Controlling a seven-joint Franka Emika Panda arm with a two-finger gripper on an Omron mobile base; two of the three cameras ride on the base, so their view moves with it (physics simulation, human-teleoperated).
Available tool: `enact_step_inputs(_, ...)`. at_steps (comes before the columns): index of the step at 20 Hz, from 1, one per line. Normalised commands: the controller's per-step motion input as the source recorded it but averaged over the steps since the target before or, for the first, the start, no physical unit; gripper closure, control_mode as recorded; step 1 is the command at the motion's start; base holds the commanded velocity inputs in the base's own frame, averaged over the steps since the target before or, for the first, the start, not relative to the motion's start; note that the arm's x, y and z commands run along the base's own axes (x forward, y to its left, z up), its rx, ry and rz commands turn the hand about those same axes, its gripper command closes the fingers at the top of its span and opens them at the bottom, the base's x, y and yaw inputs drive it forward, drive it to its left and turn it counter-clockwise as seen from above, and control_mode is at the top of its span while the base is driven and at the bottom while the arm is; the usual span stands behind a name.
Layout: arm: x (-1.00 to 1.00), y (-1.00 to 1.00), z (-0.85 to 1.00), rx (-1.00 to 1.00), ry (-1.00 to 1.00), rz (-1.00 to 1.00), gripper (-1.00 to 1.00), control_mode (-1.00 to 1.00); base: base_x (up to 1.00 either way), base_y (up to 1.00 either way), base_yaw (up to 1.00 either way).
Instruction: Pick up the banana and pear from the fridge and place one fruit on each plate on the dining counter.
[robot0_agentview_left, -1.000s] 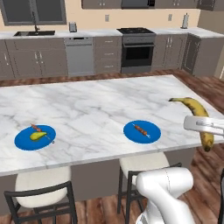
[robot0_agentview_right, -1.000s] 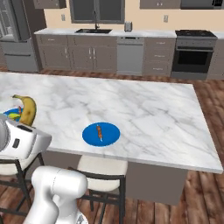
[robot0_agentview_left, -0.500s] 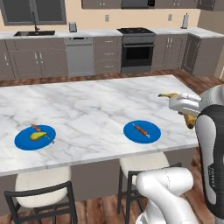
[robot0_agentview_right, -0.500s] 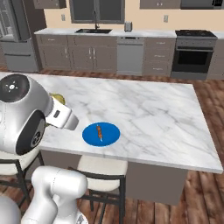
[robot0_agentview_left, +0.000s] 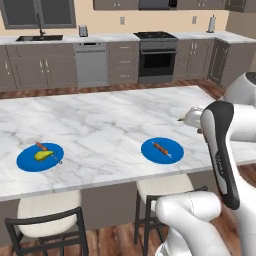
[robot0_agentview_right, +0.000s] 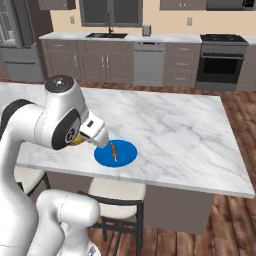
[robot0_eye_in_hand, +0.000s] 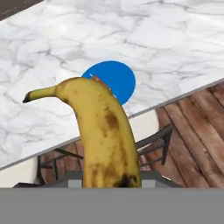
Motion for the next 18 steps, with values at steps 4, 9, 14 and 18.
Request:
enact_step_inputs(4, 0.7, -0.16, -0.96, -0.03, 0.22, -0.09, 1.0, -1.0, 0.0, 0.0, 0.0)
enact_step_inputs(9, 0.89, -0.11, -0.78, 0.0, 0.39, -0.02, 1.0, -1.0, 0.0, 0.0, 0.0)
enact_step_inputs(14, 0.69, -0.17, -0.62, 0.01, 0.3, 0.08, 1.0, -1.0, 0.0, 0.0, 0.0)
enact_step_inputs(18, 0.66, 0.0, -0.66, 0.0, 0.17, 0.08, 1.0, -1.0, 0.0, 0.0, 0.0)
